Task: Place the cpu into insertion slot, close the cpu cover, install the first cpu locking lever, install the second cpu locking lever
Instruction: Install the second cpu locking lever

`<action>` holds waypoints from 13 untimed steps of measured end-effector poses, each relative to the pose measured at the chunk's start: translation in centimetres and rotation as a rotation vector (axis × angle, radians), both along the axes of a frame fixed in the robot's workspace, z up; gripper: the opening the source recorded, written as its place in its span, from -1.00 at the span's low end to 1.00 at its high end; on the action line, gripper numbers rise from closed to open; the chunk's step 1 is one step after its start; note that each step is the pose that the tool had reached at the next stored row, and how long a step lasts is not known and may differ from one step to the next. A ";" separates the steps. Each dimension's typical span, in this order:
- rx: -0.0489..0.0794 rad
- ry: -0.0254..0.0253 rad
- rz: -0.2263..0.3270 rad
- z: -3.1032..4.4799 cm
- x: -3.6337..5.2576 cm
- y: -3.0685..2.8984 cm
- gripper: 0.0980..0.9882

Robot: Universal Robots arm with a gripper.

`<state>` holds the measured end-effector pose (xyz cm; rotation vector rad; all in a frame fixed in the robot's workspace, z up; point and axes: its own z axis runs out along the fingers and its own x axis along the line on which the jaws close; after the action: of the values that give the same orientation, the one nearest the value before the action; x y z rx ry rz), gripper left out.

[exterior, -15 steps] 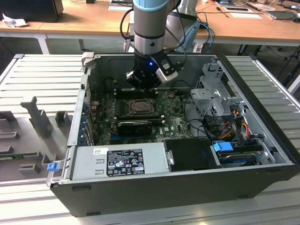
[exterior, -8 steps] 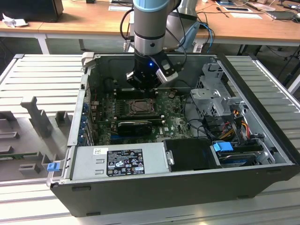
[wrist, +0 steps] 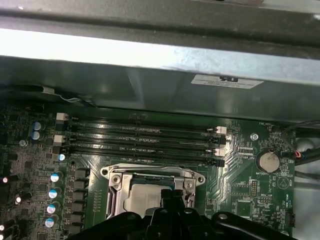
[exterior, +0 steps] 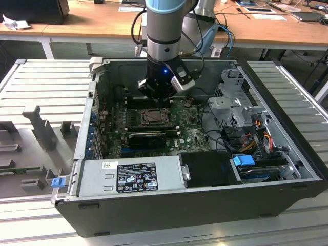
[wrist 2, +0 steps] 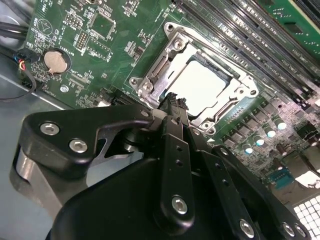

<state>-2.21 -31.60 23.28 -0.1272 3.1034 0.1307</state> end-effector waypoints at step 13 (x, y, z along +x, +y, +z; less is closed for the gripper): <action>0.000 -0.0001 0.000 1.50 0.00 -0.57 -0.98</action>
<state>-2.21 -32.17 24.78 -0.1273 3.1033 0.1311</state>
